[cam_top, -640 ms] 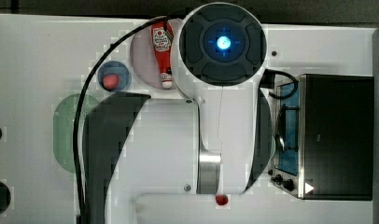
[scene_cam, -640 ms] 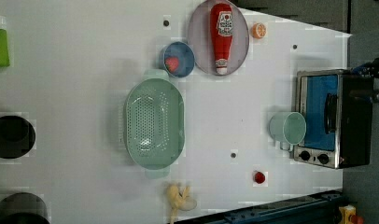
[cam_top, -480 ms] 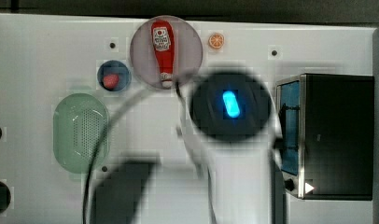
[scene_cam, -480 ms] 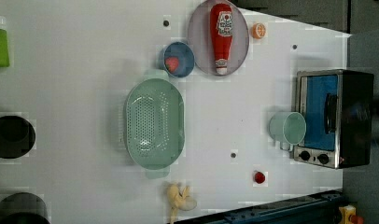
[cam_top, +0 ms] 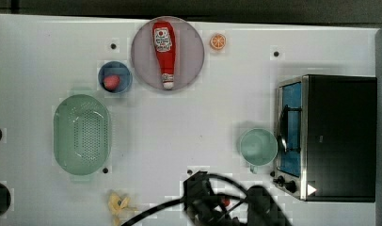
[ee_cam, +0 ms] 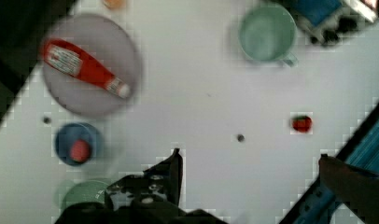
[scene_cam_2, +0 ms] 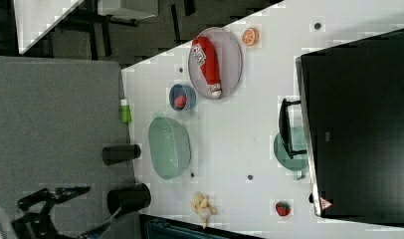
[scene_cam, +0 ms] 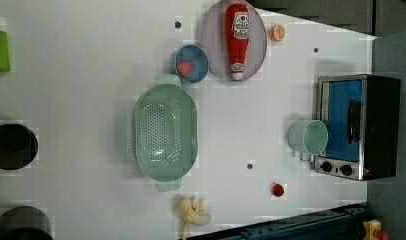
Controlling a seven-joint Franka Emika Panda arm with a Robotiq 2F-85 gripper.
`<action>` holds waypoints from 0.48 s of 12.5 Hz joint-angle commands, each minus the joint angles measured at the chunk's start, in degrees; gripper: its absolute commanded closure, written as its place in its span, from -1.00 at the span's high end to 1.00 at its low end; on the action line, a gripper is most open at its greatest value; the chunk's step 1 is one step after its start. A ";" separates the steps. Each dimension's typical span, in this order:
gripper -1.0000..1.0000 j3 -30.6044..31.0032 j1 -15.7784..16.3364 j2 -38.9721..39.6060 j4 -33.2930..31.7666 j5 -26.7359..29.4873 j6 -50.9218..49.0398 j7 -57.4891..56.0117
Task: Drag strainer left to right.
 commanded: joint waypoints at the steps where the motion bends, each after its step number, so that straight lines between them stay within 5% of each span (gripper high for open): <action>1: 1.00 6.80 3.00 10.49 -2.29 -0.30 1.99 4.34; 6: 1.00 22.00 3.54 20.79 -4.40 -0.30 15.70 26.62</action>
